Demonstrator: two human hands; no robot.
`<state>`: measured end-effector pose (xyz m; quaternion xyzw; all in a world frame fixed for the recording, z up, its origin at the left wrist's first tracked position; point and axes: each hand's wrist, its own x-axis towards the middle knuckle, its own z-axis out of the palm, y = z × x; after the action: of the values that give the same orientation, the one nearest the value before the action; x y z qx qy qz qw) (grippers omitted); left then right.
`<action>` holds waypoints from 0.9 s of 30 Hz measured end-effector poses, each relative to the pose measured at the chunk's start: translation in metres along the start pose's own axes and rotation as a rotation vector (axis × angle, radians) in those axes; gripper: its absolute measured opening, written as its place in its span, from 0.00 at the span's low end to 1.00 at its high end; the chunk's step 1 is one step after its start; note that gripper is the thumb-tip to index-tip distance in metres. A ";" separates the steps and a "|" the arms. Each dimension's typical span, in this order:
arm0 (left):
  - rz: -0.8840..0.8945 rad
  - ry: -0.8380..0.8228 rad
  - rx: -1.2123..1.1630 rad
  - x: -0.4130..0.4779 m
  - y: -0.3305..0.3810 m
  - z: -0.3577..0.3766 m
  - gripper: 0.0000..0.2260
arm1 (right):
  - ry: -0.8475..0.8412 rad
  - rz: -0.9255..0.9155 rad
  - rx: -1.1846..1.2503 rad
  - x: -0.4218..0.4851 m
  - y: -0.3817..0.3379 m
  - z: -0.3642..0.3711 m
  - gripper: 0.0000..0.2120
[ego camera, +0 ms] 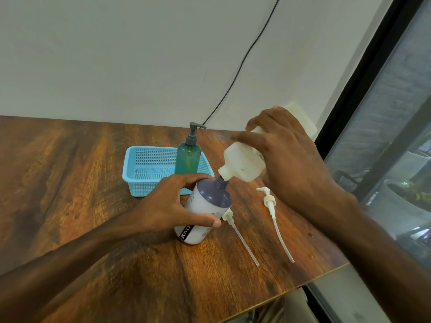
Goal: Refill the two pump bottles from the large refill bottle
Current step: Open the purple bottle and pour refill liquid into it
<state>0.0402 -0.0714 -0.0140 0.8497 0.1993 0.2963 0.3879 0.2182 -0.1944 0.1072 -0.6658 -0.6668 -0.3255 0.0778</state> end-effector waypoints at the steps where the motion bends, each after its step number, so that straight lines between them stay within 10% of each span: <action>1: 0.000 -0.003 -0.006 0.000 0.000 0.000 0.31 | -0.011 0.000 -0.003 0.001 -0.001 -0.002 0.34; 27: 0.002 -0.018 -0.026 0.000 -0.002 -0.005 0.31 | -0.034 -0.094 -0.170 0.017 -0.027 -0.021 0.28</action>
<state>0.0367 -0.0671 -0.0132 0.8473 0.1911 0.2918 0.4005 0.1839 -0.1883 0.1236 -0.6435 -0.6685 -0.3728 -0.0055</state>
